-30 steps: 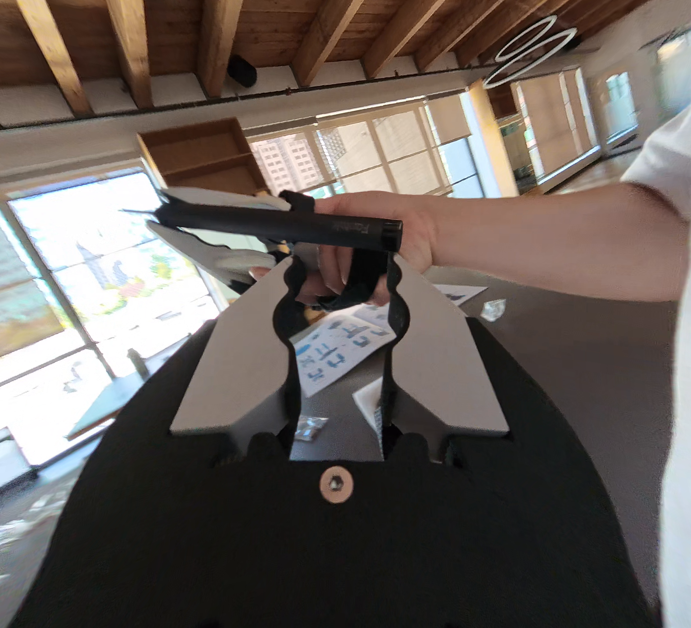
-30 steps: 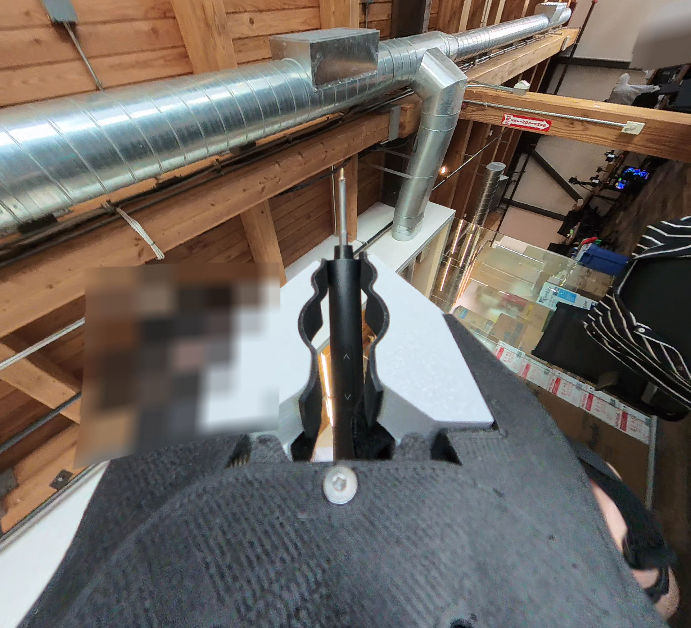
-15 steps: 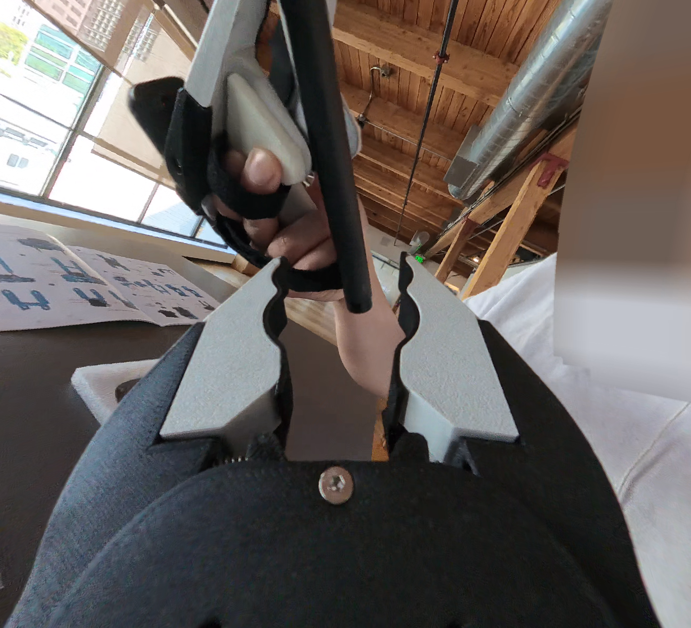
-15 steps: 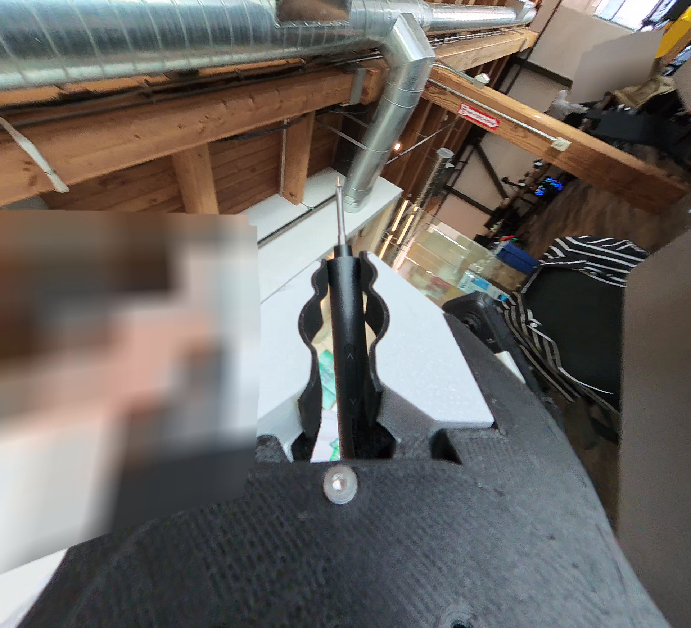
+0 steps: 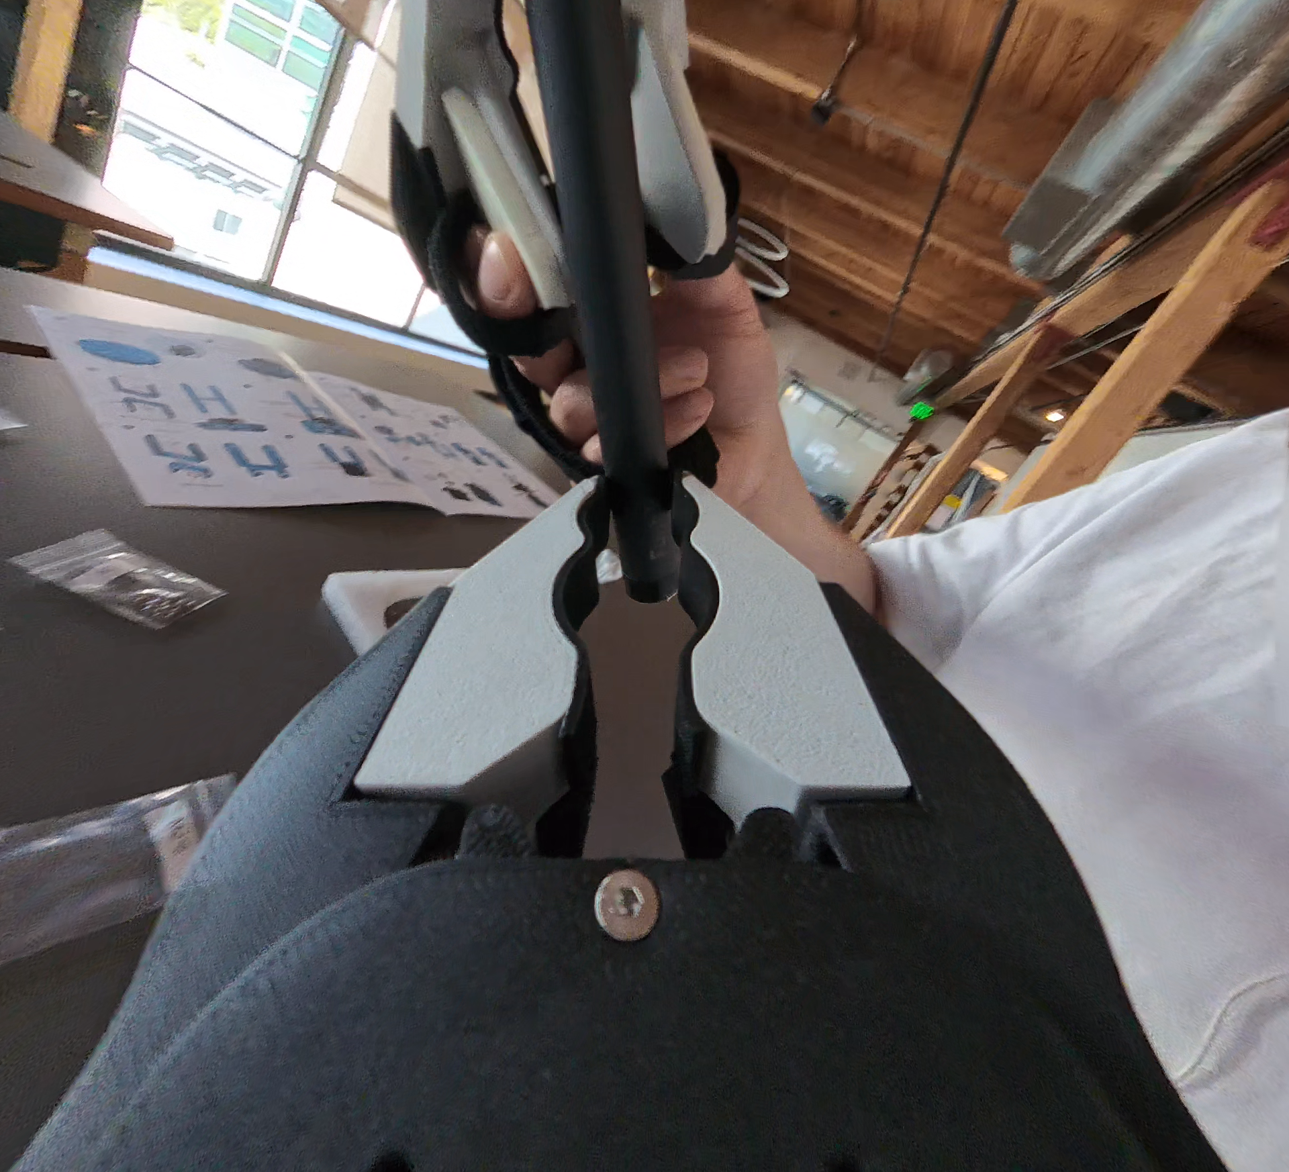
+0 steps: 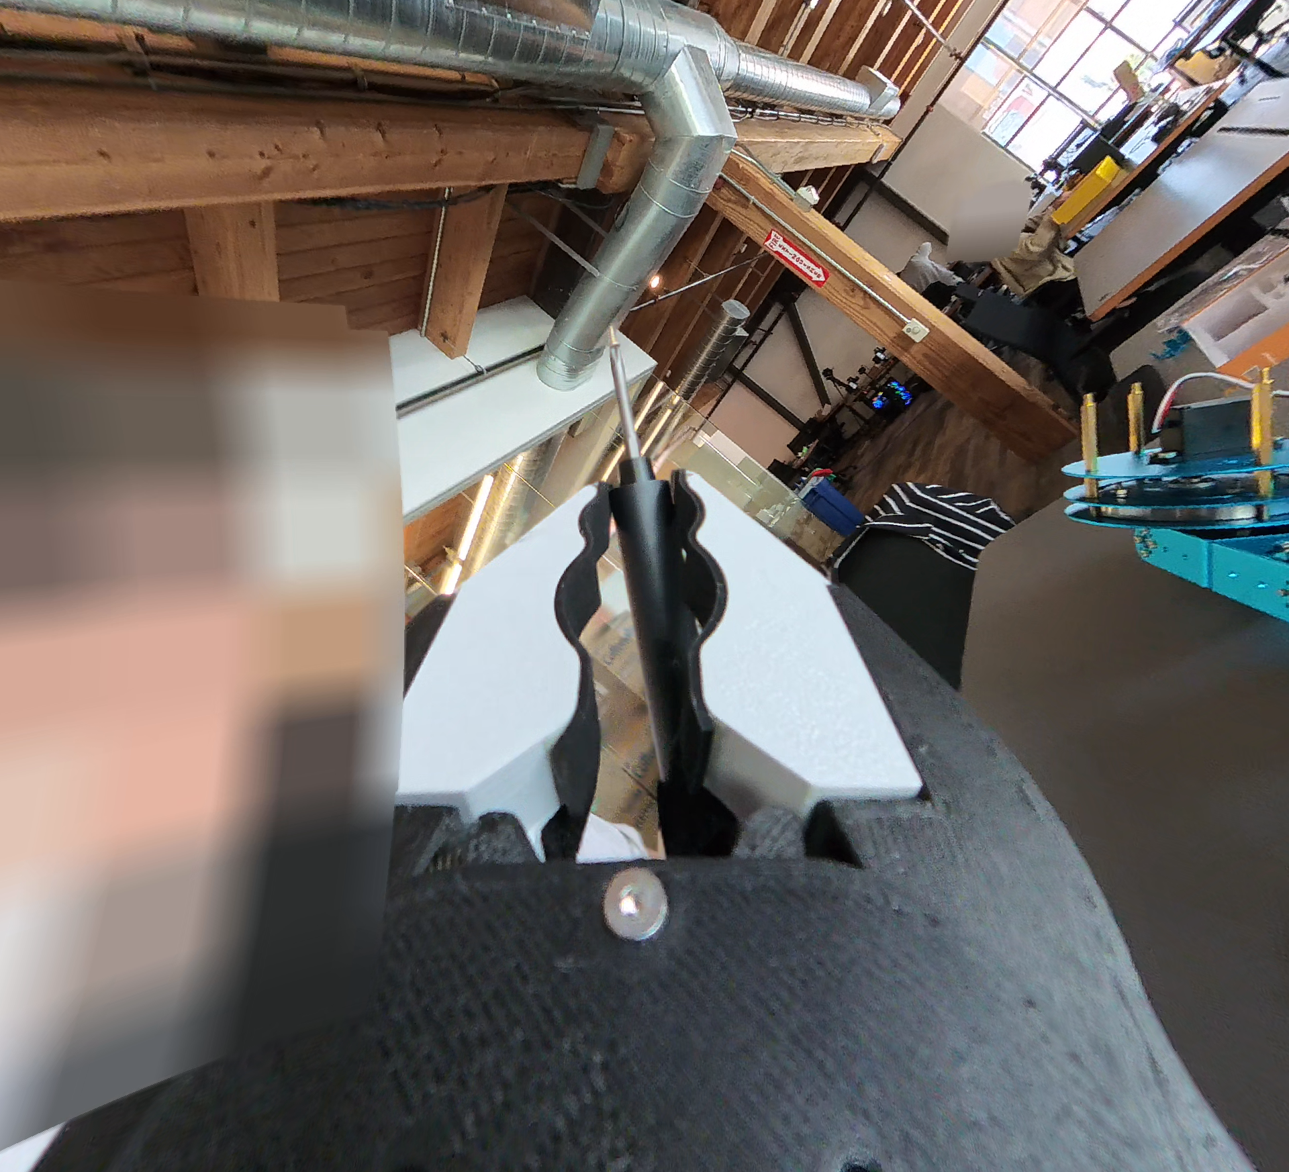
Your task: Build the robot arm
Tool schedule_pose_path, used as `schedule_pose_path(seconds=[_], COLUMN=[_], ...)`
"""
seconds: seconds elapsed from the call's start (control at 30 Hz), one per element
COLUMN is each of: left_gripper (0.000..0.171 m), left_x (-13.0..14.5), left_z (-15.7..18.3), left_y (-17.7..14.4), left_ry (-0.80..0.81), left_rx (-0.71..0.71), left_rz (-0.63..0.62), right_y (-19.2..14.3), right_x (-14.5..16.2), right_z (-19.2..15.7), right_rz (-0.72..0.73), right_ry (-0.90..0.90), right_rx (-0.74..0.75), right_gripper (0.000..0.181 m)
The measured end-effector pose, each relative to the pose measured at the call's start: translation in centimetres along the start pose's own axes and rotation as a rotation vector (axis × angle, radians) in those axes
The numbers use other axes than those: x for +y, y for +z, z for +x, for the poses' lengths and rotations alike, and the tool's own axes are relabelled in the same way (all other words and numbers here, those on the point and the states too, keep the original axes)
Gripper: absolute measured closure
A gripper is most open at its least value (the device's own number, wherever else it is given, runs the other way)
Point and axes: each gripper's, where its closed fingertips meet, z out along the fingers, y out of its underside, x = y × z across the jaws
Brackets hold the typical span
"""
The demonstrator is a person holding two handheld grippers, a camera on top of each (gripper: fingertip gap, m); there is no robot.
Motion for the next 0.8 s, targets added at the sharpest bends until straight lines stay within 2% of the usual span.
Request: schedule_pose_path(seconds=[0.03, 0.13, 0.23, 0.37, 0.43, 0.53, 0.67, 0.73, 0.8], left_gripper=[0.156, 0.156, 0.156, 0.156, 0.156, 0.156, 0.155, 0.155, 0.151], left_x=[0.3, 1.0, 1.3, 1.2, 1.3, 1.3, 1.8, 1.7, 1.2], left_z=[-0.5, -2.1, -3.0, -4.1, -4.2, -4.6, -4.0, -2.8, -1.3], left_y=[-0.2, -0.9, -1.8, -3.2, -3.3, -3.6, -3.6, -3.2, -2.6], left_ry=[0.027, 0.093, 0.092, 0.158, 0.159, 0.197, 0.231, 0.216, 0.167], left_rx=[-0.052, -0.208, -0.326, -0.491, -0.522, -0.593, -0.618, -0.547, -0.416], left_rz=[-0.036, -0.147, -0.236, -0.304, -0.311, -0.312, -0.342, -0.317, -0.259], right_y=[-0.2, -0.8, -1.4, -2.2, -2.6, -3.3, -3.2, -3.1, -2.9], right_x=[0.1, 0.4, 1.1, 2.2, 2.2, 1.9, 2.7, 2.8, 2.7], right_z=[0.1, 0.6, 1.8, 3.8, 4.5, 5.2, 4.4, 3.6, 2.5], right_rz=[-0.012, -0.038, -0.066, -0.103, -0.102, -0.090, -0.117, -0.110, -0.101], right_ry=[-0.033, -0.145, -0.220, -0.310, -0.355, -0.394, -0.297, -0.221, -0.146], right_rx=[0.012, 0.057, 0.145, 0.294, 0.363, 0.427, 0.298, 0.202, 0.102], right_gripper=[0.164, 0.162, 0.152, 0.155, 0.162, 0.164, 0.164, 0.165, 0.165])
